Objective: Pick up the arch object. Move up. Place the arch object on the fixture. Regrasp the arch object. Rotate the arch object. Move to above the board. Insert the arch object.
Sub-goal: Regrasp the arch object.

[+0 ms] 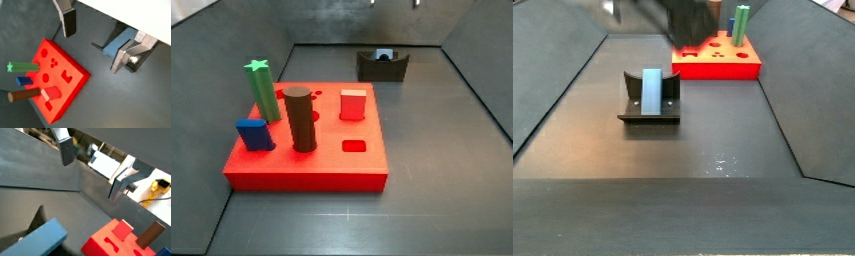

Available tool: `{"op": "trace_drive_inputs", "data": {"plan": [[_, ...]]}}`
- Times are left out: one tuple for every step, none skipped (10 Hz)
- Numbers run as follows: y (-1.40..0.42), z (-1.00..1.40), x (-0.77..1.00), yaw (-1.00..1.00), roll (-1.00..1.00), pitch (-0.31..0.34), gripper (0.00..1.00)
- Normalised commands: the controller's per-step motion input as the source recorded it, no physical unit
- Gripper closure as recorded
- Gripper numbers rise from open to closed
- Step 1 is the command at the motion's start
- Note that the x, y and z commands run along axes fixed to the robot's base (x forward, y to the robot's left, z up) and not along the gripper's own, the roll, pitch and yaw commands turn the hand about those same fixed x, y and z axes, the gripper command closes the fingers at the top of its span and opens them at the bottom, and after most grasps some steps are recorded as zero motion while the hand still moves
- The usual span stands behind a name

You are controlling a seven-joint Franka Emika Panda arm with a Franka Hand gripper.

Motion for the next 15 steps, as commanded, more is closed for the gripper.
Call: {"op": "trace_drive_inputs", "data": {"plan": [[-0.53,0.34,-0.11,0.02,1.0,0.061,0.0],[-0.27,0.07,-0.08,0.02,1.0,0.053,0.0],[-0.15,0.02,-0.05,0.02,1.0,0.052,0.0],[-0.02,0.01,-0.03,0.02,1.0,0.053,0.0],[-0.03,0.01,-0.02,0.01,1.0,0.051,0.0],[-0.03,0.01,-0.03,0.01,1.0,0.047,0.0],[-0.03,0.01,-0.04,0.01,1.0,0.044,0.0],[-0.02,0.01,-0.04,0.02,1.0,0.035,0.0],[-0.03,0.01,-0.04,0.02,1.0,0.032,0.0],[-0.02,0.01,-0.04,0.02,1.0,0.024,0.0],[-0.02,0.01,-0.04,0.02,1.0,0.019,0.0],[-0.02,0.01,-0.03,0.02,1.0,0.012,0.0],[-0.02,0.01,-0.02,0.02,1.0,0.009,0.0],[-0.02,0.01,-0.02,0.02,1.0,0.007,0.0],[-0.02,0.01,-0.02,0.02,1.0,0.008,0.0]]}}
